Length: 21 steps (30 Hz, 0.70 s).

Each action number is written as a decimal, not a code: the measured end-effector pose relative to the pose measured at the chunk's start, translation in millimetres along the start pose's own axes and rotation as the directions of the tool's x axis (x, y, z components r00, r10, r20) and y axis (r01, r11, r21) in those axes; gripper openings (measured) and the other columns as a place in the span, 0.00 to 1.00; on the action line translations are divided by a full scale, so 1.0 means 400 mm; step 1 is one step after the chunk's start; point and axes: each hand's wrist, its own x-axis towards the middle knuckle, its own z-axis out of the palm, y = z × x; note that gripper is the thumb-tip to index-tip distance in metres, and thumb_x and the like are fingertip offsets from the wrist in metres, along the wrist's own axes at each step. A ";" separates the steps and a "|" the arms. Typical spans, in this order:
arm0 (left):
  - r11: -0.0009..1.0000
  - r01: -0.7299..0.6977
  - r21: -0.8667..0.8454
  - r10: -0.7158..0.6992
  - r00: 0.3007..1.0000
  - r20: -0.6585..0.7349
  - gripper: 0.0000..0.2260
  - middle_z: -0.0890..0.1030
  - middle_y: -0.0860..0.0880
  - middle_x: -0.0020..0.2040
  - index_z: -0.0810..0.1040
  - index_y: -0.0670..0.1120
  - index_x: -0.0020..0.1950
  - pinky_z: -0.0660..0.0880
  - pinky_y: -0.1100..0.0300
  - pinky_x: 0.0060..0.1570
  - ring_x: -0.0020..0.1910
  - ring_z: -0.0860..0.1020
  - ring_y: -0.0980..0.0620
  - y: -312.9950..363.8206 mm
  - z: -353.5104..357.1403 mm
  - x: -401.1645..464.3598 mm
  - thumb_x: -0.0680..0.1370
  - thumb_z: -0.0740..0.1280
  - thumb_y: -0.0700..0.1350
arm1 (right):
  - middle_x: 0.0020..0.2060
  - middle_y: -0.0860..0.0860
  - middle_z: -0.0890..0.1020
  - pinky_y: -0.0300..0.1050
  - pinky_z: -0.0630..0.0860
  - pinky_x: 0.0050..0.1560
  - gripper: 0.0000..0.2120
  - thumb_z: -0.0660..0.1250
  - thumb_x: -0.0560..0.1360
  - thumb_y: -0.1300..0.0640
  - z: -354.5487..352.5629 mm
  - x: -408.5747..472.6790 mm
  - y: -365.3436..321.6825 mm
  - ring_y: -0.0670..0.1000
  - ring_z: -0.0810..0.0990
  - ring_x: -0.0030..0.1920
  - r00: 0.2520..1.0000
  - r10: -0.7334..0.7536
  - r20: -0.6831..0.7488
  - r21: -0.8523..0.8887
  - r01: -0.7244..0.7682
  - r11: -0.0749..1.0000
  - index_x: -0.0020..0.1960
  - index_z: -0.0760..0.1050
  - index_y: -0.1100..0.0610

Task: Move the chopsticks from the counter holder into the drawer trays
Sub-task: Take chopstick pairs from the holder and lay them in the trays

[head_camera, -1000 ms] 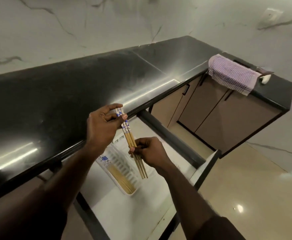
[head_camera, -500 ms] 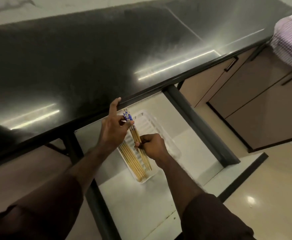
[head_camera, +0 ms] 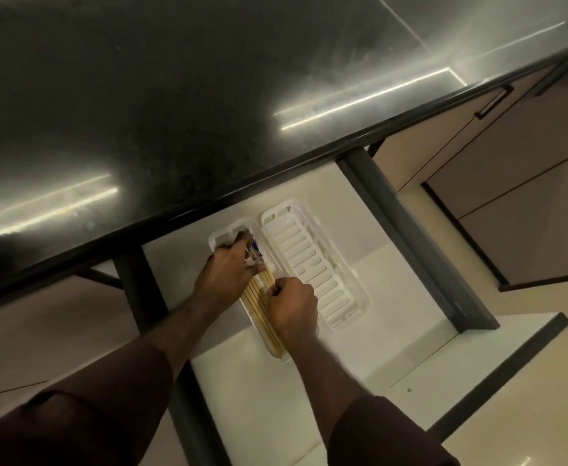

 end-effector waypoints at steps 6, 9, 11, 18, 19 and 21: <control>0.963 -0.012 0.269 -0.008 0.997 0.071 0.21 0.78 0.43 0.61 0.73 0.47 0.66 0.71 0.51 0.62 0.64 0.72 0.44 -0.010 0.014 0.015 0.76 0.68 0.53 | 0.45 0.54 0.84 0.50 0.80 0.48 0.10 0.61 0.78 0.58 0.042 0.006 -0.005 0.54 0.82 0.45 1.000 -0.014 -0.004 -0.171 0.013 0.985 0.52 0.81 0.55; 0.944 -0.014 0.328 -0.017 0.996 0.091 0.15 0.80 0.45 0.60 0.77 0.47 0.61 0.68 0.53 0.64 0.66 0.71 0.46 -0.008 0.022 0.014 0.77 0.66 0.52 | 0.46 0.53 0.83 0.49 0.80 0.48 0.09 0.62 0.79 0.56 0.056 0.016 -0.011 0.53 0.82 0.45 0.999 -0.047 -0.011 -0.227 0.043 0.973 0.53 0.80 0.54; 0.921 -0.027 0.389 -0.021 0.993 0.117 0.14 0.80 0.46 0.60 0.77 0.47 0.61 0.67 0.53 0.64 0.64 0.73 0.46 -0.004 0.022 0.017 0.78 0.65 0.51 | 0.46 0.53 0.83 0.50 0.79 0.47 0.08 0.62 0.79 0.56 0.060 0.024 -0.014 0.53 0.81 0.45 0.997 -0.081 0.001 -0.252 0.079 0.965 0.54 0.79 0.53; 0.848 -0.070 0.525 -0.025 0.985 0.172 0.13 0.78 0.46 0.63 0.75 0.46 0.63 0.60 0.54 0.70 0.67 0.71 0.47 -0.004 0.026 0.026 0.80 0.61 0.47 | 0.50 0.54 0.82 0.51 0.80 0.51 0.10 0.63 0.79 0.54 0.068 0.035 -0.006 0.54 0.81 0.47 0.981 -0.184 0.055 -0.296 0.192 0.936 0.58 0.75 0.54; 0.831 -0.091 0.549 -0.012 0.983 0.182 0.14 0.77 0.46 0.64 0.74 0.46 0.64 0.56 0.53 0.72 0.68 0.69 0.47 -0.005 0.025 0.027 0.80 0.61 0.47 | 0.51 0.54 0.82 0.52 0.80 0.51 0.10 0.63 0.79 0.54 0.068 0.035 -0.005 0.55 0.81 0.48 0.979 -0.198 0.056 -0.311 0.206 0.928 0.59 0.75 0.55; 0.822 -0.106 0.560 -0.002 0.982 0.190 0.14 0.77 0.46 0.65 0.73 0.46 0.65 0.53 0.53 0.73 0.70 0.67 0.47 -0.007 0.025 0.028 0.80 0.60 0.47 | 0.51 0.55 0.82 0.52 0.80 0.49 0.11 0.63 0.79 0.55 0.067 0.034 -0.004 0.56 0.81 0.48 0.973 -0.222 0.054 -0.338 0.227 0.913 0.60 0.74 0.56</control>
